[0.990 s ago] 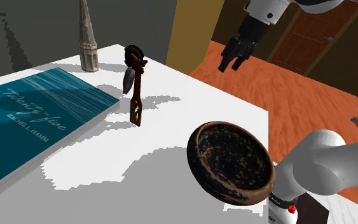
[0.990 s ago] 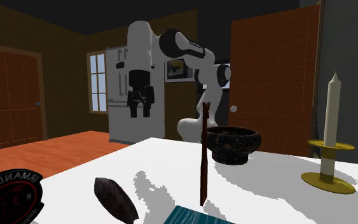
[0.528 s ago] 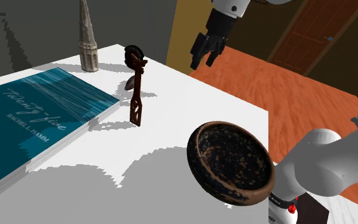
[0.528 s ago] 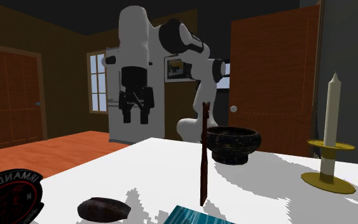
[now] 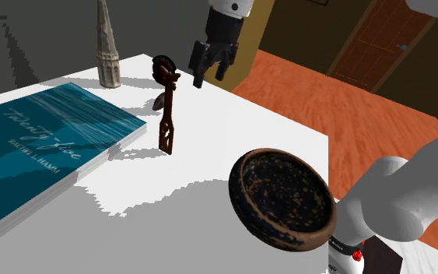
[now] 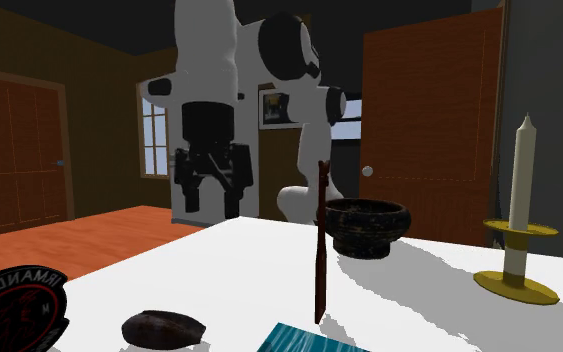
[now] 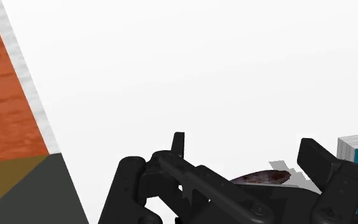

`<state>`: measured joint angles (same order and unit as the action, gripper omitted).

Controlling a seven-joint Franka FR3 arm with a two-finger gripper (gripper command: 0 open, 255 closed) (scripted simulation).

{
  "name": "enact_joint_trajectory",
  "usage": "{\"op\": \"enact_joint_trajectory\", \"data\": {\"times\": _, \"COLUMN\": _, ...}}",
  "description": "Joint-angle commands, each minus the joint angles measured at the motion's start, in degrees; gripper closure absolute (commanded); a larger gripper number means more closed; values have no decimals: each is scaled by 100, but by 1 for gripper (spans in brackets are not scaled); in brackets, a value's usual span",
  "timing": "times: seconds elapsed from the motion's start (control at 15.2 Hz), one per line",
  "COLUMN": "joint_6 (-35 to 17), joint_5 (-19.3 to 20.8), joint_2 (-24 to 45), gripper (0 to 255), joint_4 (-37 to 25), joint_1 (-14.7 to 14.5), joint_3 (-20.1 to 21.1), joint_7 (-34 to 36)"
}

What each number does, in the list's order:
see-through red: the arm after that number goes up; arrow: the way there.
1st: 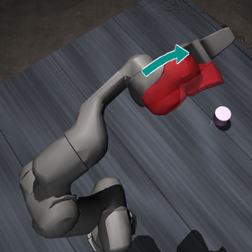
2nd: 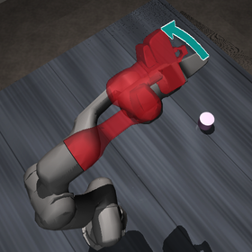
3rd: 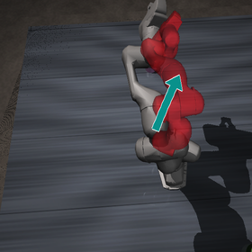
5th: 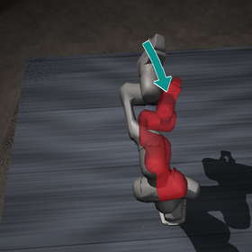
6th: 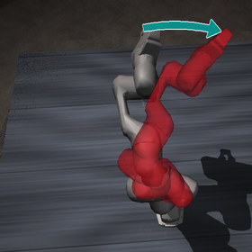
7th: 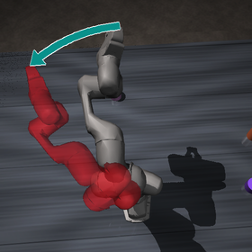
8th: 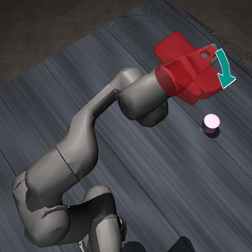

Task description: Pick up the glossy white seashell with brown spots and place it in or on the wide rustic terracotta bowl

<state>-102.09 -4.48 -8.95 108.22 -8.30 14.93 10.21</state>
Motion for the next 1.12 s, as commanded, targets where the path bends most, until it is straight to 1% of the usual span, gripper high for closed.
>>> {"op": "enact_joint_trajectory", "data": {"times": 0.0, "joint_6": 74, "joint_5": 132, "joint_2": 409, "gripper": 0, "joint_4": -434, "joint_1": -95, "joint_3": 158, "joint_7": 132}}
{"op": "enact_joint_trajectory", "data": {"times": 0.26, "joint_6": 240, "joint_5": 474, "joint_2": 1279, "gripper": 0, "joint_4": -1335, "joint_1": -336, "joint_3": 427, "joint_7": 388}}
{"op": "enact_joint_trajectory", "data": {"times": 0.53, "joint_6": 529, "joint_5": 885, "joint_2": 2220, "gripper": 0, "joint_4": -2394, "joint_1": -683, "joint_3": 627, "joint_7": 622}}
{"op": "enact_joint_trajectory", "data": {"times": 1.06, "joint_6": -68, "joint_5": 876, "joint_2": 2187, "gripper": 0, "joint_4": -1766, "joint_1": -661, "joint_3": 605, "joint_7": 624}}
